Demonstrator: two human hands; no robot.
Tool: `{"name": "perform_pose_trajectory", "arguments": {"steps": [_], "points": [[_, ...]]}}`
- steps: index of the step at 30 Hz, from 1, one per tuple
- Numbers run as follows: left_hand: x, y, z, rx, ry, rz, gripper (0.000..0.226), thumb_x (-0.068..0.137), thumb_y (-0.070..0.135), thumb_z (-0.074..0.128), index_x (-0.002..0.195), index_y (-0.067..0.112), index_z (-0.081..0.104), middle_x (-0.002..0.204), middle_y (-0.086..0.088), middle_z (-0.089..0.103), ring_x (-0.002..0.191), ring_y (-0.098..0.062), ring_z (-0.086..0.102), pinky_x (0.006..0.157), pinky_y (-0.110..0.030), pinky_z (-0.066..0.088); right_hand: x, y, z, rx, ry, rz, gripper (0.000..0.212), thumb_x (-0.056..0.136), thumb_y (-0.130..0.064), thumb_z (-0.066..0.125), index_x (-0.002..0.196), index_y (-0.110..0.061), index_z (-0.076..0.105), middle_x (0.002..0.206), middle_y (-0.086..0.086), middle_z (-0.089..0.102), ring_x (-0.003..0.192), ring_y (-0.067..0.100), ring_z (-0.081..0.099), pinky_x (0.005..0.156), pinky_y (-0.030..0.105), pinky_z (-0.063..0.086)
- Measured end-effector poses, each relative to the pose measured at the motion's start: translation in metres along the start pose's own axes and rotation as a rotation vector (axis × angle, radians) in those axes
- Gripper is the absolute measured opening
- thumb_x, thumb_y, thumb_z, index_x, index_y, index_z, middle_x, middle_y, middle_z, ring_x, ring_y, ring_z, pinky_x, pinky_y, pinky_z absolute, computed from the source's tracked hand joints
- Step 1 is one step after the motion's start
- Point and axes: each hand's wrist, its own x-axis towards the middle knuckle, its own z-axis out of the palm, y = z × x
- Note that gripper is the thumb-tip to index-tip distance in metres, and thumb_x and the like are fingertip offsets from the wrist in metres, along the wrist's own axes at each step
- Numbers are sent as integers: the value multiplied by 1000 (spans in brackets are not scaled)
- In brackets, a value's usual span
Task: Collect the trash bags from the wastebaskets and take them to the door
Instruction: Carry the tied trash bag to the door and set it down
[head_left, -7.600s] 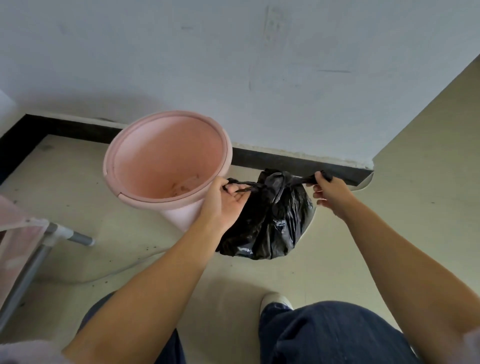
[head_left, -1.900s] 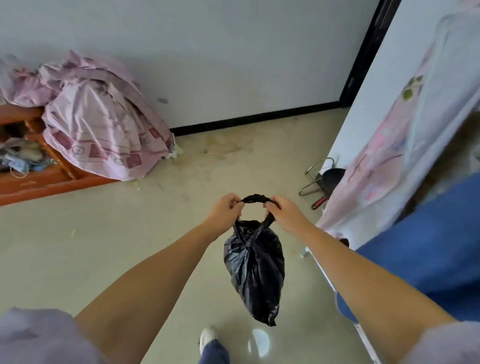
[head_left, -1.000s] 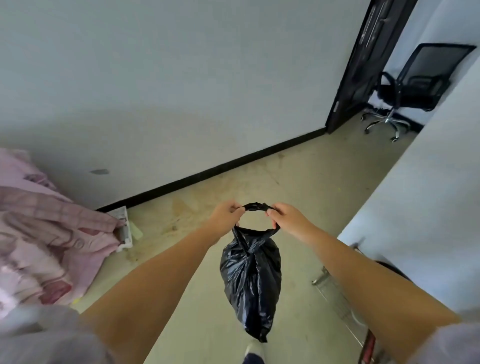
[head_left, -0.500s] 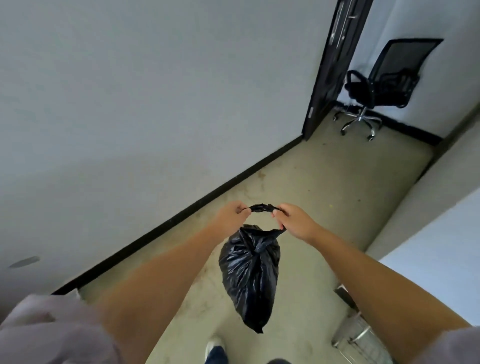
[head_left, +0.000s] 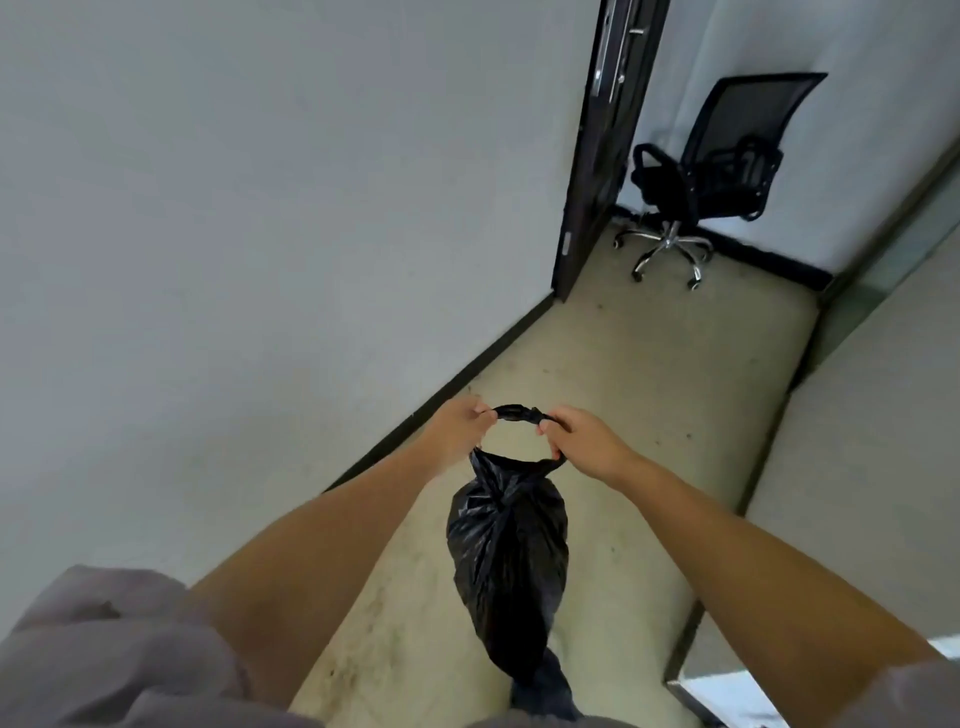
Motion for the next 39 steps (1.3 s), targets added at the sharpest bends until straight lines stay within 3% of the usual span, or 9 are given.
{"name": "perform_pose_trajectory", "arguments": {"steps": [3,13,19,23,26,32,35,39], "points": [[69,32,4,-18,23,-23,29,97,22,47,68,20,48,65,1,51,58,-10,44,56,-22,33,61,9,-47,-31,-26,10,18,96,-16,42,87,-11,56,64,0,53,56,10,49,56,21,38],[278,104,22,-104,4,-46,29,96,20,48,68,18,49,64,1,52,57,-10,45,57,-23,34,251,56,-166,-59,-38,56,20,95,-18,43,88,-9,59,61,-1,55,57,15,49,63,31,41],[422,140,14,-119,3,-31,23,95,16,49,73,12,52,62,3,50,54,-7,42,45,-9,33,380,74,-231,-50,-32,73,20,96,-18,42,92,-8,60,63,0,55,61,17,51,64,30,42],[497,162,7,-111,-7,-37,18,95,16,49,79,10,53,63,2,51,56,-8,43,42,-4,33,444,76,-269,-45,-38,60,23,96,-21,46,76,-14,54,61,-1,53,56,13,48,61,28,39],[552,176,7,-125,-4,-71,24,95,16,49,71,16,51,64,2,52,57,-9,45,42,-4,33,495,82,-293,-49,-55,57,27,96,-21,48,68,-23,47,59,-1,51,53,11,46,57,24,37],[664,190,18,-91,44,-97,15,94,19,50,83,11,58,70,3,56,65,-9,49,58,-19,38,604,115,-336,-53,-109,26,21,95,-21,47,86,-6,59,58,-2,51,54,10,47,59,25,38],[719,189,35,-110,82,-144,15,94,18,51,83,11,59,71,2,58,71,-15,52,66,-25,39,656,145,-351,-19,-170,2,19,96,-21,45,84,-13,57,59,-2,52,56,12,49,64,29,39],[784,188,56,-145,115,-231,13,94,15,50,85,10,58,74,0,62,70,-16,55,73,-26,42,720,178,-366,-2,-219,21,19,95,-17,47,89,-7,62,59,-1,54,49,2,51,56,13,38]]}}
